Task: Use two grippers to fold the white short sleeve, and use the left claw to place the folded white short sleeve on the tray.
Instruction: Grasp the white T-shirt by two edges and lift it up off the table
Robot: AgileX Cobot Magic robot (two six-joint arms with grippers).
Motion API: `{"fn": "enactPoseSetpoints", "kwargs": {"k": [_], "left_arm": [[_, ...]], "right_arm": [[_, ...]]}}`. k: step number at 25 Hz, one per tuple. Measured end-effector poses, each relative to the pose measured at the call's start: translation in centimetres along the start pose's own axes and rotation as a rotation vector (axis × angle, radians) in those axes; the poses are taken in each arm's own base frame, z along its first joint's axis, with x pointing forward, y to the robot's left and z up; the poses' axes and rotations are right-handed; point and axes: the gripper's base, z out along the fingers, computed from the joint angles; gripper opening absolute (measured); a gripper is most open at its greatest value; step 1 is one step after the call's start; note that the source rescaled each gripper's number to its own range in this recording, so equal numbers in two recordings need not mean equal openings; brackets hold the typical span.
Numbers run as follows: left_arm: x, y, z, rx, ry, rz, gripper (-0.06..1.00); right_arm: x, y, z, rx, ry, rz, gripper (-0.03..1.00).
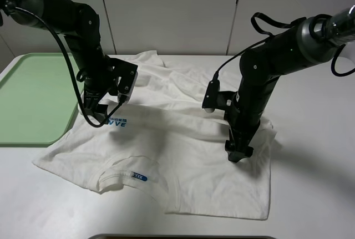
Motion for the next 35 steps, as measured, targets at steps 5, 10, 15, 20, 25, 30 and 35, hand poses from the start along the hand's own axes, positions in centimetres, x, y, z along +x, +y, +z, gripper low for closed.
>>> {"fn": "enactPoseSetpoints", "kwargs": {"k": [5,10,15,20,25,30,35], "left_arm": [[0.0,-0.1,0.5,0.012,0.004,0.000,0.84],[0.1,-0.3,2.0,0.043,0.013,0.004,0.82],[0.1,-0.2,2.0,0.033,0.010,0.009,0.80],[0.1,-0.2,2.0,0.029,0.011,0.013,0.74],[0.4,-0.2,2.0,0.026,0.038,0.044,0.48],[0.8,-0.4,2.0,0.056,0.080,0.049,0.03],[0.8,-0.5,2.0,0.058,0.090,0.056,0.02]], "right_arm": [[-0.1,0.1,0.0,-0.009,-0.008,0.019,1.00],[-0.1,0.1,0.0,-0.015,-0.013,0.033,1.00],[-0.1,0.2,0.0,-0.019,-0.015,0.039,1.00],[-0.1,0.2,0.0,-0.019,-0.015,0.039,0.88],[-0.2,0.1,0.0,-0.014,-0.020,0.039,0.45],[-0.2,0.2,0.0,-0.020,-0.021,0.046,0.00],[-0.2,0.2,0.0,-0.020,-0.021,0.046,0.00]]}}
